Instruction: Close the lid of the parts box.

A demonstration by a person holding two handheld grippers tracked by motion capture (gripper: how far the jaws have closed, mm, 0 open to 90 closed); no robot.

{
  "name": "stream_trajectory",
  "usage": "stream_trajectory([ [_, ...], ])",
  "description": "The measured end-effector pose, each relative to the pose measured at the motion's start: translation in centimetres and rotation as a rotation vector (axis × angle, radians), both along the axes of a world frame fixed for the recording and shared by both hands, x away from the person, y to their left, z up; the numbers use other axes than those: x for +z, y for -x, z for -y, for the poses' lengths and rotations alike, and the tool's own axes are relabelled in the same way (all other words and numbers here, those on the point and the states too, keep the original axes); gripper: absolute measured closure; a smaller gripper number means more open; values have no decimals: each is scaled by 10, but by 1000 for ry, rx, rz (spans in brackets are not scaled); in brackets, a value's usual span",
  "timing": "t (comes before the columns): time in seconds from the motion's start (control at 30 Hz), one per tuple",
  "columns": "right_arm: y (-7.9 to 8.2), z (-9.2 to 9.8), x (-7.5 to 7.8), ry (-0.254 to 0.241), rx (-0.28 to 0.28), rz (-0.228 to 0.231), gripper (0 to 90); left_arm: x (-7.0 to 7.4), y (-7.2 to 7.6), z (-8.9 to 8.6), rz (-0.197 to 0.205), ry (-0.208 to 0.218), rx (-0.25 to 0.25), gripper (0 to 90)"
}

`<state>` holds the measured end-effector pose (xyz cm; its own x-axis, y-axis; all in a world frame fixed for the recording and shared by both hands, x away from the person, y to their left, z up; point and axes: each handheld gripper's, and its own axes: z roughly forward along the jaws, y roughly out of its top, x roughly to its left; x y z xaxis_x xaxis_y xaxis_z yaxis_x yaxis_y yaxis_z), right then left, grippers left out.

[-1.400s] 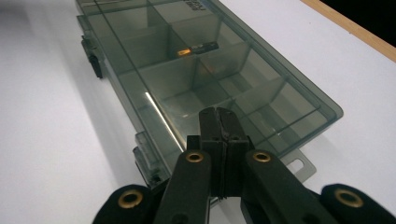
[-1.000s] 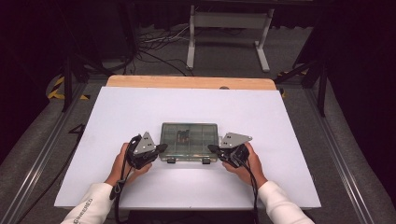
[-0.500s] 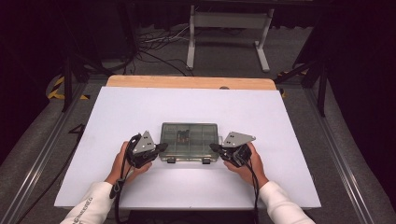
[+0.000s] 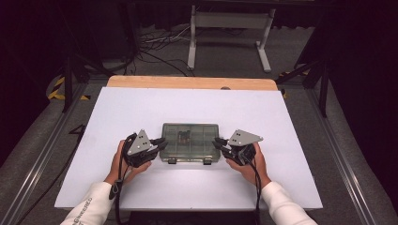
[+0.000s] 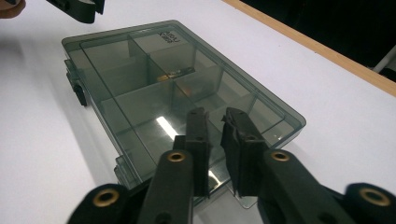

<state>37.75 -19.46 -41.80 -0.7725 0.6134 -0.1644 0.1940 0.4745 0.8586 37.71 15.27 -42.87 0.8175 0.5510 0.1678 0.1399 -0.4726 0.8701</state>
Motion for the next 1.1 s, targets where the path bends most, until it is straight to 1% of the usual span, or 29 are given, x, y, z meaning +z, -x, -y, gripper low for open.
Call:
stream_trajectory([
  [0.1, 0, 0, 0, -11, -1, 5, 706, 0, 0, -2, 10, 8, -2, 700],
  [0.17, -1, 0, -1, -7, -1, 7, 604, -1, -1, -3, 6, 13, -4, 643],
  [0.2, -1, 0, -1, -7, -1, 7, 604, -1, -1, -3, 6, 13, -4, 600],
  [0.23, -1, -1, -1, -11, -4, 4, 571, -1, 0, -3, 10, 11, -5, 600],
  [0.27, -1, -1, -2, -15, -4, 2, 543, -1, -1, -3, 8, 13, -9, 574],
  [0.3, -2, -1, -2, -14, -5, 5, 508, -2, -1, -3, 2, 15, -20, 558],
  [0.33, -2, -1, -3, -13, -10, 6, 480, -2, -1, -2, 7, 6, -28, 533],
  [0.43, -4, -2, -5, -11, -23, -3, 402, -2, 0, -2, -2, 8, -30, 468],
  [0.5, -4, -3, -6, 4, -33, 2, 356, -3, 0, -2, 1, 9, -21, 424],
  [0.53, -5, -4, -6, 7, -33, 4, 336, -3, -1, -2, 4, 8, -18, 384],
  [0.57, -5, -4, -7, 7, -35, 6, 295, -3, -1, -2, 1, 13, -12, 358],
  [0.6, -4, -5, -7, 14, -51, 21, 264, -3, -1, -2, 1, 13, -12, 328],
  [0.63, -4, -5, -7, 14, -51, 21, 264, -3, -1, -2, 3, 19, -8, 328],
  [0.7, -4, -6, -7, 8, -58, 27, 218, -4, 0, -2, 5, 27, 7, 267],
  [0.73, -4, -7, -8, 9, -63, 29, 194, -4, 0, -1, 11, 18, 17, 230],
  [0.77, -5, -7, -9, 13, -72, 27, 171, -5, -1, 0, 6, 19, 21, 189],
  [0.83, -6, -8, -11, 6, -81, 17, 122, -6, -1, 2, -5, 22, 22, 140],
  [0.87, -6, -8, -11, 6, -85, 11, 101, -7, -1, 2, 3, 19, 28, 126],
  [0.93, -8, -9, -13, 5, -87, 0, 67, -7, -1, 3, -3, 30, 22, 85],
  [1.0, -8, -9, -15, 6, -88, 1, 59, -7, -1, 3, 3, 33, 18, 57],
  [1.03, -8, -10, -15, -1, -85, -2, 49, -7, -1, 3, -2, 35, 16, 43],
  [1.1, -8, -10, -15, 0, -86, 1, 45, -7, -1, 2, 12, 28, 18, 34],
])
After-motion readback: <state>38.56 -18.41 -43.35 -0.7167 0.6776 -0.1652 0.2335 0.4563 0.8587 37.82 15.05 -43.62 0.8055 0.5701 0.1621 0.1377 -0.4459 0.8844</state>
